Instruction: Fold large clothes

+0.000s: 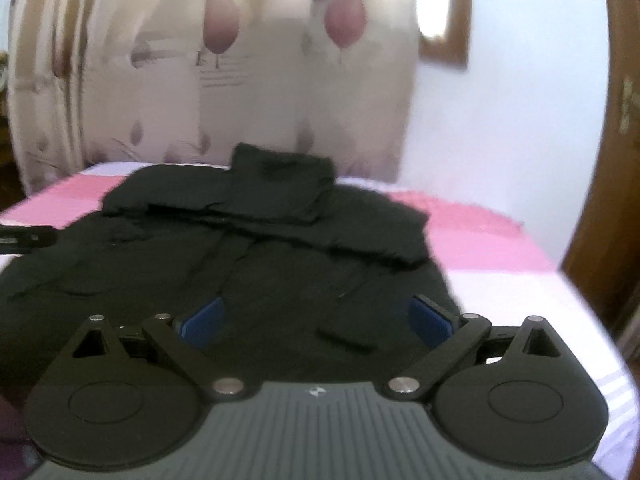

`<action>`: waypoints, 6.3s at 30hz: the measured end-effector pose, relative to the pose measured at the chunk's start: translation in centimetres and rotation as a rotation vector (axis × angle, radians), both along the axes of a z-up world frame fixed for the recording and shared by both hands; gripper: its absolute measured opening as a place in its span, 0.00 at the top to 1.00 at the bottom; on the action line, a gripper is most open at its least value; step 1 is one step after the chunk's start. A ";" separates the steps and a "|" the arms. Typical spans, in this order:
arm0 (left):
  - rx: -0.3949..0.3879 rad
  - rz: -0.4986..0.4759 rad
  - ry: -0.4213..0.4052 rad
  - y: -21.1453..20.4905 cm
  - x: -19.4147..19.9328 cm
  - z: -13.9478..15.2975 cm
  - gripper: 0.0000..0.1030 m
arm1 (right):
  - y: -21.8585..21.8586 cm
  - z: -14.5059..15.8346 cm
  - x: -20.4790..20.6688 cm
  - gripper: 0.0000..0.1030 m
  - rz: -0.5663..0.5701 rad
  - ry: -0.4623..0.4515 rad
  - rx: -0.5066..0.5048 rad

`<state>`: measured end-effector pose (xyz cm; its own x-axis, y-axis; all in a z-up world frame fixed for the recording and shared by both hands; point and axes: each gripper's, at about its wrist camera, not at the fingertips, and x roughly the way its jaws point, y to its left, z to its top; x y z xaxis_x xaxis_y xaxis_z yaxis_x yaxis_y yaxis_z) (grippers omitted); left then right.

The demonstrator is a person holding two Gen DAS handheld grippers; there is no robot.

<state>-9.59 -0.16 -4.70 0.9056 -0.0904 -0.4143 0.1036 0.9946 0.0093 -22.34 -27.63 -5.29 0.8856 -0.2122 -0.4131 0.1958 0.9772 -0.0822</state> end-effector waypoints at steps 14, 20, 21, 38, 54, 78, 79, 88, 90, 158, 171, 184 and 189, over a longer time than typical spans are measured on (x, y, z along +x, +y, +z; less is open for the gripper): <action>-0.007 -0.005 0.014 -0.2 -0.1 -0.2 0.00 | 0.1 0.0 1.1 0.00 -0.016 0.044 0.013; -0.008 -0.006 0.011 -0.1 -0.1 -0.2 0.00 | 0.1 -0.1 1.2 0.00 -0.017 0.050 0.007; -0.008 -0.006 0.011 -0.1 -0.1 -0.2 0.00 | 0.1 -0.1 1.2 0.00 -0.016 0.051 0.007; -0.009 -0.008 0.018 -0.1 -0.2 -0.4 0.00 | 0.0 -0.3 1.2 0.00 -0.023 0.054 -0.002; -0.009 -0.010 0.035 -0.4 0.0 -0.6 0.00 | -0.3 -0.7 1.4 0.00 -0.039 0.066 -0.003; 0.154 -0.006 -0.043 -1.8 -1.0 -0.2 0.00 | -0.7 -1.9 1.1 0.00 -0.032 0.089 0.040; 0.158 -0.010 -0.044 -1.9 -1.1 -0.2 0.00 | -0.7 -1.9 1.2 0.00 -0.032 0.092 0.043; 0.171 -0.028 -0.041 -2.2 -1.3 -0.3 0.00 | -0.5 -2.2 1.3 0.00 -0.018 0.101 0.048; 0.170 -0.029 -0.037 -2.1 -1.2 -0.3 0.00 | -0.5 -2.3 1.4 0.00 -0.019 0.102 0.048; -0.283 -0.198 0.345 19.4 -0.3 -5.2 0.09 | -12.5 -6.8 -9.7 0.00 0.043 -0.013 0.356; -0.324 -0.306 0.388 19.0 -0.7 -6.6 0.75 | -16.8 -11.9 -11.2 0.21 0.037 0.009 0.732; -0.321 -0.323 0.398 19.6 -0.6 -7.2 0.16 | -16.0 -10.5 -10.9 0.69 0.111 0.015 0.666; -0.330 -0.346 0.442 19.0 0.0 -7.9 0.55 | -16.7 -11.2 -9.9 0.57 0.097 0.007 0.771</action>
<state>-9.63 18.88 -12.58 0.5516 -0.5330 -0.6416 0.3428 0.8461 -0.4082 -32.21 -44.29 -16.45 0.8823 0.2157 -0.4184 0.1086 0.7717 0.6267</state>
